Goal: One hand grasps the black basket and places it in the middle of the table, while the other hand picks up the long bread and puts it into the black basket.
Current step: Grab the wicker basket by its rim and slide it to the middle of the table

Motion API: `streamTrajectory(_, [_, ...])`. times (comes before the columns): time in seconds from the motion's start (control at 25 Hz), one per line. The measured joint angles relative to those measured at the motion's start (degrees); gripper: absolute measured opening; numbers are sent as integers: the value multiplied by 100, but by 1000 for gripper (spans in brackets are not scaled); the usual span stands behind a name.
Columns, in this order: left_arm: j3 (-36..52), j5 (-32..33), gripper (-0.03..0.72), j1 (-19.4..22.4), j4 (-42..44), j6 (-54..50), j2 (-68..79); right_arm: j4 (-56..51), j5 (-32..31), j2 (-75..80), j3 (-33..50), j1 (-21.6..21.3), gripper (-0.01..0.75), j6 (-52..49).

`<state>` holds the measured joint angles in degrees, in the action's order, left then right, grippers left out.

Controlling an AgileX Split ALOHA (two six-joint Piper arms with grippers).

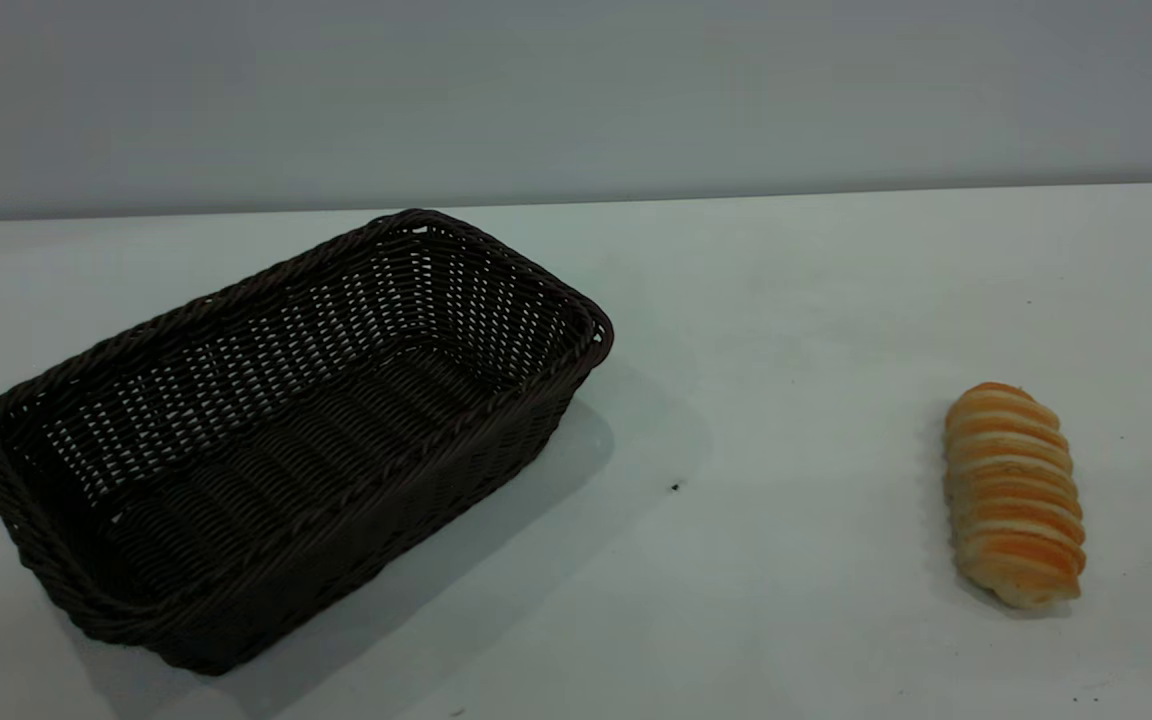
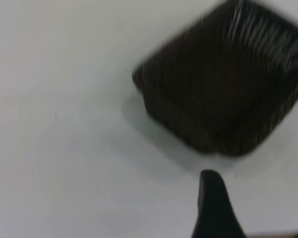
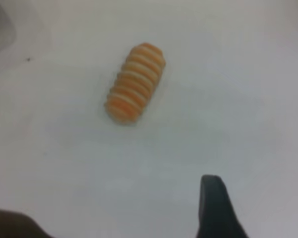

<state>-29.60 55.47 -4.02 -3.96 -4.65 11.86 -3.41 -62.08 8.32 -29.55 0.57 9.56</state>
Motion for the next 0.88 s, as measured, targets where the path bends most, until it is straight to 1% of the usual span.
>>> streamTrajectory(0.28, [-643,-154,513,0,-20,-87,2487,-439,546,1549,-272,-10,414,245])
streamTrajectory(0.44, [-777,-401,513,0,-33,-456,3535,-883,797,2369,-276,-10,414,519])
streamTrajectory(0.6, [-795,-983,513,0,-33,-956,4547,-1225,943,2780,-276,-10,414,761])
streamTrajectory(0.88, [-795,-2195,512,0,-33,-2333,6014,-1346,1011,2817,-276,-10,414,830])
